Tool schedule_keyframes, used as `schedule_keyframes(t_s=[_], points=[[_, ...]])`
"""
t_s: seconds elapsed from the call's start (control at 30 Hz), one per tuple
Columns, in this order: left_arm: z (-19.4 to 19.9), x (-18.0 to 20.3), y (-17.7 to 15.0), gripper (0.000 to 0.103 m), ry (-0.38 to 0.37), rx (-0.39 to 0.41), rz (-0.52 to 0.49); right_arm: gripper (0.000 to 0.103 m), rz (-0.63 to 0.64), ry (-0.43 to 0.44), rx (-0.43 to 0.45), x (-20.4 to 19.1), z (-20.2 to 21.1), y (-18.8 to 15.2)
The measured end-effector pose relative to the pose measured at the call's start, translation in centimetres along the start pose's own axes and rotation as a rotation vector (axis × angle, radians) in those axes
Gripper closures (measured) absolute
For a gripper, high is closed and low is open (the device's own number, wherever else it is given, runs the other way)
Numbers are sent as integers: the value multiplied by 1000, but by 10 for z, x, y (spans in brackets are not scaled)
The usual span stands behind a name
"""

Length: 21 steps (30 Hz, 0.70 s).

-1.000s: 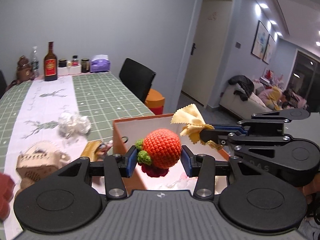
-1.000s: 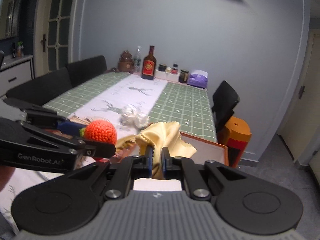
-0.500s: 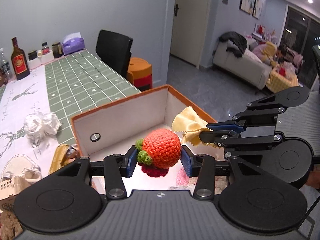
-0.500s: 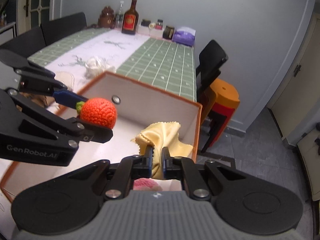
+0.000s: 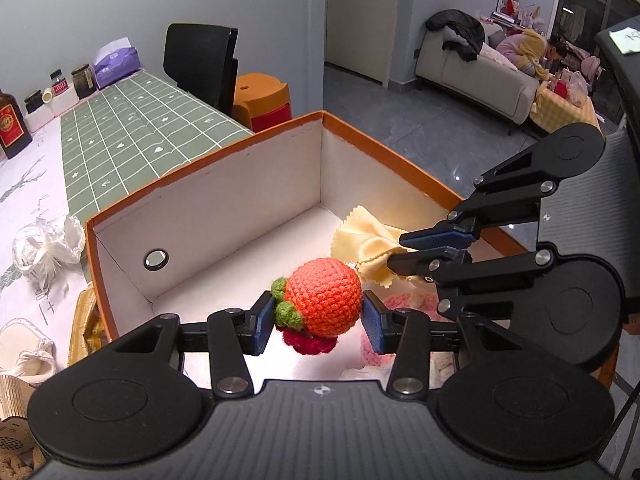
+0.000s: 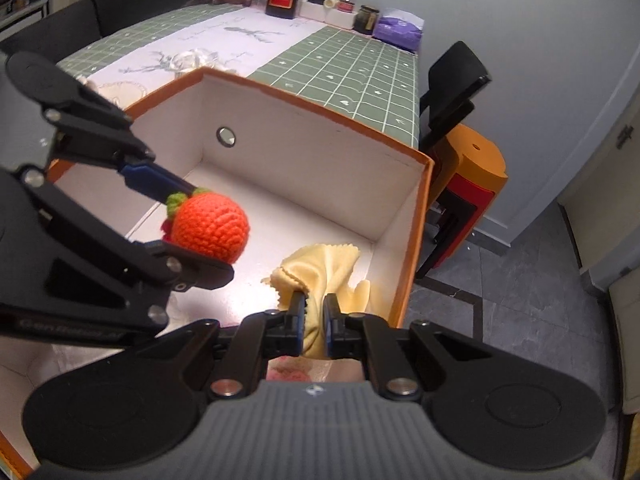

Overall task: Organize soft objects
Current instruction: 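Carry the fruit and yellow cloth over the orange box with both grippers, then open both grippers to drop the fruit and cloth into the box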

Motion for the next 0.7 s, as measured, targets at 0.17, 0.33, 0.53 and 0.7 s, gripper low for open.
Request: schedule_keyframes(t_s=[0.17,0.33,0.53,0.7], points=[[-6,-3,-3,51,36,-25,-17,95,58,10,-14,-7,-4,0],[-5,-3,-6,51,58,-43,-32,94,76,0,-20,-7,-5,0],[-1,-6,-5,45,57,-32,-19,82,110,-13,-25,-10,0,2],[9,-9,-1,37,51,-7,-3,74,124,-3,-31,-15,5,4]])
Point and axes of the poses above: each gripper's, at about its wrist camera, not at the fingertips, and z roughly against the way its jaws point, x to its right, y to its top, the point moved 8 cm from there along -z, roughly the way its jaws point, and after that the axes turned 6 degrees about z, right-handed, at the moved point
